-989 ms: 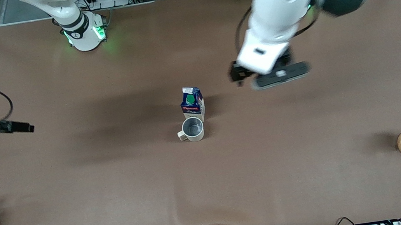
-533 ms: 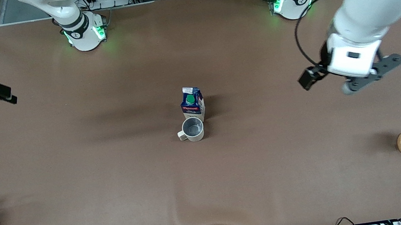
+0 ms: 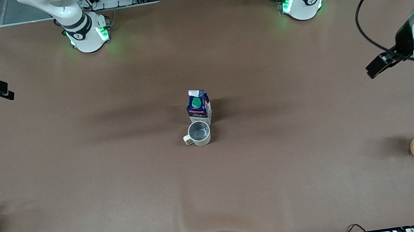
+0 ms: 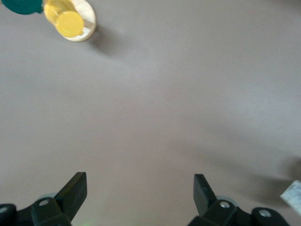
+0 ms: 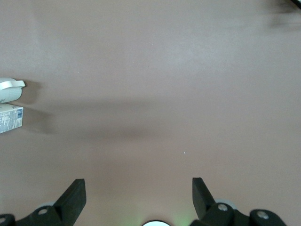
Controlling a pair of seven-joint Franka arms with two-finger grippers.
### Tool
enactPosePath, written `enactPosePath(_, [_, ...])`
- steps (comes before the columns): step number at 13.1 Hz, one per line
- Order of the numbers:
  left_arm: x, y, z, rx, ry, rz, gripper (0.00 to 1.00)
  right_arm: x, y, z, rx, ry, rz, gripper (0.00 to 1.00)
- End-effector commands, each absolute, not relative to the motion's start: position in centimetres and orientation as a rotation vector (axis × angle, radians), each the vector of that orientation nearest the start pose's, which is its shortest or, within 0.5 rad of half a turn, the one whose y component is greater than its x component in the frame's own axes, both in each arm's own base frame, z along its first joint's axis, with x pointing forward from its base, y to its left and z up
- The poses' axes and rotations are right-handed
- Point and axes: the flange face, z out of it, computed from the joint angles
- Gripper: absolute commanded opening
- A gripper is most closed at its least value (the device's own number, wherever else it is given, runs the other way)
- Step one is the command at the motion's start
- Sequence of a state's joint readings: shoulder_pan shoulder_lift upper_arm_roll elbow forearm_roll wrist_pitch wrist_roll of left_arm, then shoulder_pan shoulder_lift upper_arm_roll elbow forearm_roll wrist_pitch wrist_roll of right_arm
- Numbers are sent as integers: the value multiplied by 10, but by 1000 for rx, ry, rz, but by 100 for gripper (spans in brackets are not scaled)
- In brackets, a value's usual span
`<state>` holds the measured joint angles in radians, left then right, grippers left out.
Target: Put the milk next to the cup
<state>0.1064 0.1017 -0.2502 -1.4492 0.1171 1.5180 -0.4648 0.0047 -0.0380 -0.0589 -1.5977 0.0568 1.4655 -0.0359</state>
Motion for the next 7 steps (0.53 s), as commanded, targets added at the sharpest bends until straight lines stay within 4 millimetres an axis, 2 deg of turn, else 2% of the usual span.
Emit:
enactPosePath(1, [549, -30, 632, -3018, -400, -4, 100, 526, -20, 625, -3091, 39, 148, 100])
enactPosePath(4, [548, -14, 638, -3038, -262, -18, 100, 526, -22, 626, -3108, 40, 144, 100])
enactPosePath(7, [545, -25, 641, -3140, -188, -4, 100, 526, -26, 628, -3109, 52, 130, 100])
